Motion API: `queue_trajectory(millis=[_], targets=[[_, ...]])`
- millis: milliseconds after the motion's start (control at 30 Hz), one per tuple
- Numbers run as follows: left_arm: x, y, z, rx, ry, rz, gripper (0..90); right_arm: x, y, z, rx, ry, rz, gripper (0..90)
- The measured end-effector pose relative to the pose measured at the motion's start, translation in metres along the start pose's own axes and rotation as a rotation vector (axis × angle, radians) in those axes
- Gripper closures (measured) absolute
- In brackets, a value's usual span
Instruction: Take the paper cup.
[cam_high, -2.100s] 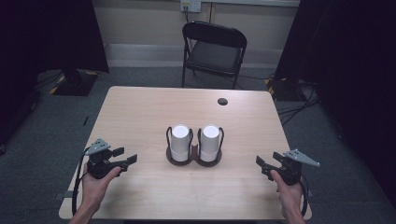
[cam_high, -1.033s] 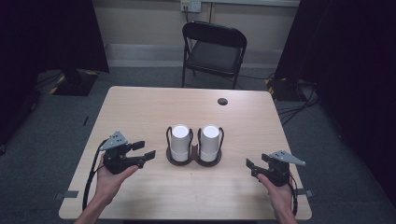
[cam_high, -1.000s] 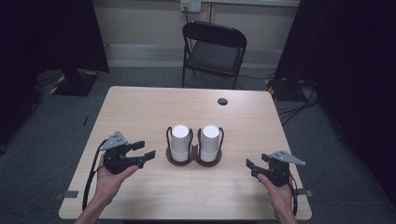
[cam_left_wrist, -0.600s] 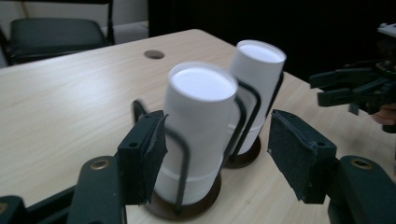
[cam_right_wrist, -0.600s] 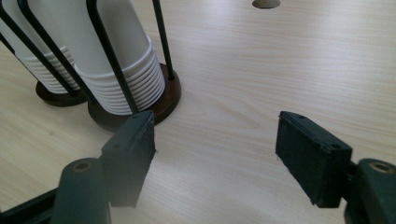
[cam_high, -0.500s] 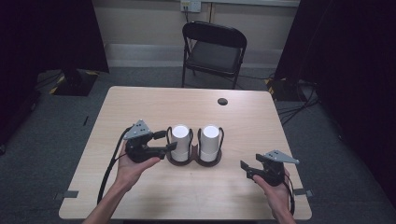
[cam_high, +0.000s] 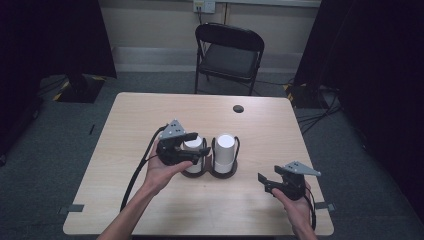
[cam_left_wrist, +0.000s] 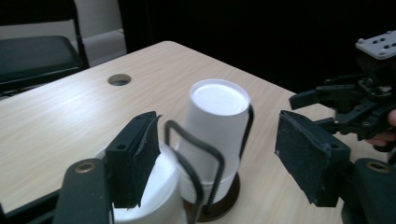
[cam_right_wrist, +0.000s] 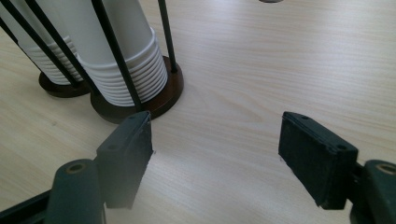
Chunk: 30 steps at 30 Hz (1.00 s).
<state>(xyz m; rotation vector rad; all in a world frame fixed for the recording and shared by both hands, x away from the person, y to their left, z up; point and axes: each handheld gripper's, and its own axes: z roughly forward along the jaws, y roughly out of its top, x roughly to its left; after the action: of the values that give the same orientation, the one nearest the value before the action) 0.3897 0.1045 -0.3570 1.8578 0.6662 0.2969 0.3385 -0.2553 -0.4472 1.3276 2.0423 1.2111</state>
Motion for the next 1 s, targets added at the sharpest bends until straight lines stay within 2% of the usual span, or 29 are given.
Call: queue_trajectory(millis=[33,333,400,433,600,700,767,867,1000], targets=[[-0.004,0.005,0.006,0.008,-0.008,0.016,31.1,-0.002,-0.001,0.0,0.003,0.021,0.025,25.9],[-0.006,0.014,0.028,0.026,-0.019,0.029,30.9,-0.003,-0.001,-0.002,0.0,0.012,0.015,25.9],[-0.005,0.015,0.034,0.036,-0.015,0.019,30.0,-0.003,-0.001,-0.002,0.001,0.012,0.016,26.1],[-0.005,0.014,0.039,0.044,0.015,0.026,30.0,-0.004,-0.001,-0.002,0.004,0.024,0.017,26.3],[-0.005,0.014,0.048,0.051,0.002,-0.003,25.4,-0.003,-0.001,-0.002,0.004,0.026,0.013,26.3],[-0.01,0.017,0.055,0.057,0.007,0.033,25.4,-0.003,-0.001,-0.002,0.002,0.027,0.014,26.3],[-0.01,0.018,0.059,0.07,0.012,0.033,25.5,-0.003,-0.001,-0.002,0.0,0.026,0.009,26.3],[-0.008,0.019,0.064,0.061,0.012,0.018,25.9,-0.003,-0.001,-0.002,0.001,0.027,0.015,26.3],[-0.007,0.019,0.072,0.085,0.019,0.033,28.0,-0.003,-0.001,-0.003,-0.003,0.025,0.018,26.3]])
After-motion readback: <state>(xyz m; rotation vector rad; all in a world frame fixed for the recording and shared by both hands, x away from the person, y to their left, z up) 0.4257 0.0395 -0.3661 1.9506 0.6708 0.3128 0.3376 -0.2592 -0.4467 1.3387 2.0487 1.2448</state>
